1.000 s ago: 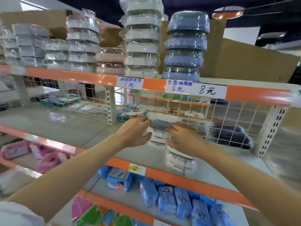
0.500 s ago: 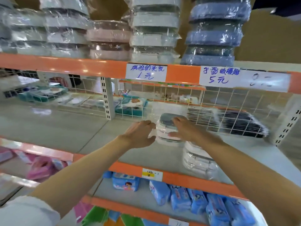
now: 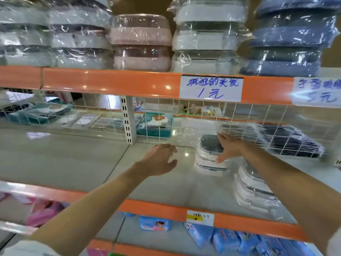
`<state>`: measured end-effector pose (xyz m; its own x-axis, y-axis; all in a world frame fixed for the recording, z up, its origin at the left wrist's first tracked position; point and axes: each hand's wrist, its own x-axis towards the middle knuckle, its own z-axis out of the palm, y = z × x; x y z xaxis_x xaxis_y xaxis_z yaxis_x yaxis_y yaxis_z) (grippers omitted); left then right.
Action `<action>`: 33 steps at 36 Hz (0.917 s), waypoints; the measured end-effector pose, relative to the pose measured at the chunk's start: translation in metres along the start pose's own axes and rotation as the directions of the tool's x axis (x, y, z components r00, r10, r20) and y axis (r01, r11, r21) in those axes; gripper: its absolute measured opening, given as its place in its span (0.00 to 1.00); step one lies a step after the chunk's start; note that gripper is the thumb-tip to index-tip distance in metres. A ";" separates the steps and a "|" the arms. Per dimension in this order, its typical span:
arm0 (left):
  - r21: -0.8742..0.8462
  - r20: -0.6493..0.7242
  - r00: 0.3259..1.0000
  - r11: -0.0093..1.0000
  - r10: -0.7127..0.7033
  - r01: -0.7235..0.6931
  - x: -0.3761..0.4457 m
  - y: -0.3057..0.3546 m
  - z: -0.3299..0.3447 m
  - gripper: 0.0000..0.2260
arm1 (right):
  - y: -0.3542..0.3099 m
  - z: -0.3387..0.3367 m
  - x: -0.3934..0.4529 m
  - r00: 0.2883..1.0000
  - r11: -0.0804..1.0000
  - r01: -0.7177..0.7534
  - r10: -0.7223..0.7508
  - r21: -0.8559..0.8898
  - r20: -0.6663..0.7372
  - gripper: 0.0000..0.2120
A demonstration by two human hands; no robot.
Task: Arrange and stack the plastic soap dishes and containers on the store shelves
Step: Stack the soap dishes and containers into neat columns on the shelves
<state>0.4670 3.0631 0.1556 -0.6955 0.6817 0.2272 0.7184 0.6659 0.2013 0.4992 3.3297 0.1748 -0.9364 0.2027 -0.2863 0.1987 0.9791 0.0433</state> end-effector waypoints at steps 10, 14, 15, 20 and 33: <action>-0.074 -0.033 0.999 0.997 -0.036 0.033 0.019 -0.027 -0.007 0.12 | -0.044 0.007 -0.008 0.958 0.978 0.170 -0.193 -0.119 -0.213 0.48; -0.107 -0.025 1.000 0.994 -0.016 0.013 0.043 -0.025 -0.008 0.12 | -0.055 0.013 -0.028 0.932 0.961 0.252 -0.273 -0.114 -0.237 0.49; -0.128 -0.023 1.000 0.992 -0.015 0.012 0.049 -0.023 -0.005 0.12 | -0.054 0.012 -0.034 0.931 0.961 0.253 -0.272 -0.108 -0.242 0.49; -0.187 0.015 1.000 0.982 0.003 0.000 0.076 -0.001 0.015 0.13 | -0.029 -0.005 -0.068 0.938 0.981 0.178 -0.191 -0.073 -0.288 0.49; -0.126 0.390 0.912 0.989 0.126 -0.082 0.124 0.067 0.066 0.34 | 0.041 0.007 -0.146 0.959 0.990 -0.072 0.101 0.119 -0.264 0.52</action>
<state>0.4284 3.2124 0.1343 -0.5494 0.8239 -0.1394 0.7693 0.5638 0.3005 0.6465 3.3402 0.2113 -0.9545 0.2978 -0.0171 0.2983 0.9531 -0.0506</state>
